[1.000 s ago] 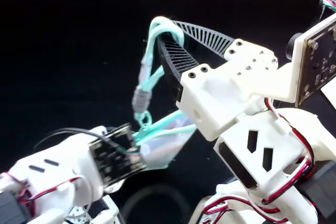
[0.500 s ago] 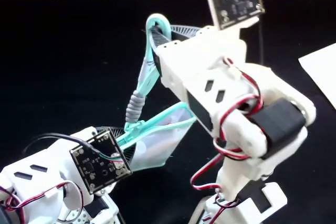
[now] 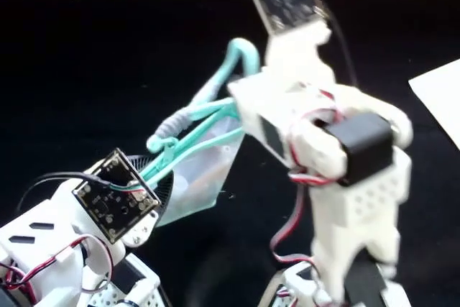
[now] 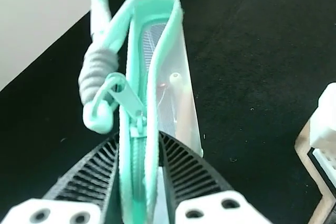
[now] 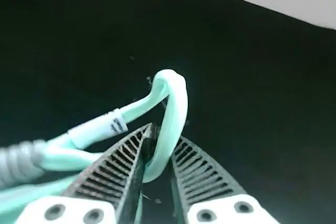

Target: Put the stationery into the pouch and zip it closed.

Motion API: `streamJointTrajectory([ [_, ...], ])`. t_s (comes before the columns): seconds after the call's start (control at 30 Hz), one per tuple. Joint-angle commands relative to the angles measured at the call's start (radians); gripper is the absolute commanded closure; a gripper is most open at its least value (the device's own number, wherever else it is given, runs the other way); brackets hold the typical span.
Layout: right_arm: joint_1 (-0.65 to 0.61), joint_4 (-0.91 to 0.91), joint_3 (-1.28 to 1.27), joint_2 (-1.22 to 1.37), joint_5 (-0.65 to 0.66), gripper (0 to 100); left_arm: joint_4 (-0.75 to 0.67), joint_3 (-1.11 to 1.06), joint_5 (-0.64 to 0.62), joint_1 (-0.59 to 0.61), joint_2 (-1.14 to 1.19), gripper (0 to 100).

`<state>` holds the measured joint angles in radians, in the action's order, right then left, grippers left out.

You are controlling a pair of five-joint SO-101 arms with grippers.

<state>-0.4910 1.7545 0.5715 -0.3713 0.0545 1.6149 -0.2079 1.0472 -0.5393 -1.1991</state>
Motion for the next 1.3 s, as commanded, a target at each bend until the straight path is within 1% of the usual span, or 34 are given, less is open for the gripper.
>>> streamJointTrajectory([
  [0.0, 0.105, 0.008, -0.191, -0.194, 0.068, 99.1, -0.048, 0.038, -0.002, 0.025, 0.001, 99],
  [0.1, 0.179, 0.008, -0.292, -0.318, 0.098, 99.1, -0.048, 0.036, -0.002, 0.03, 0.002, 99],
  [0.3, 0.286, 0.008, -0.371, -0.476, 0.103, 99.1, -0.048, 0.036, -0.034, 0.031, 0.002, 99],
  [0.37, 0.32, 0.008, -0.407, -0.51, 0.141, 99.1, -0.048, 0.036, -0.035, 0.031, 0.002, 99],
  [0.57, 0.516, 0.005, -0.519, -0.581, 0.242, 99.1, -0.048, 0.041, -0.077, 0.038, -0.005, 99],
  [0.67, 0.615, -0.015, -0.561, -0.602, 0.29, 99.1, -0.072, 0.045, -0.078, 0.081, -0.005, 99],
  [0.77, 0.699, -0.054, -0.61, -0.624, 0.315, 99.1, -0.095, 0.045, -0.12, 0.108, -0.005, 99],
  [1.0, 0.837, -0.18, -0.737, -0.636, 0.319, 99.1, -0.097, 0.048, -0.132, 0.114, -0.007, 99],
  [1.07, 0.875, -0.222, -0.773, -0.634, 0.319, 99.1, -0.095, 0.064, -0.166, 0.114, -0.007, 99],
  [1.13, 0.895, -0.246, -0.802, -0.638, 0.319, 99.1, -0.095, 0.087, -0.173, 0.12, -0.007, 99],
  [1.27, 0.897, -0.249, -0.814, -0.638, 0.319, 99.1, -0.097, 0.101, -0.175, 0.154, -0.007, 99],
])
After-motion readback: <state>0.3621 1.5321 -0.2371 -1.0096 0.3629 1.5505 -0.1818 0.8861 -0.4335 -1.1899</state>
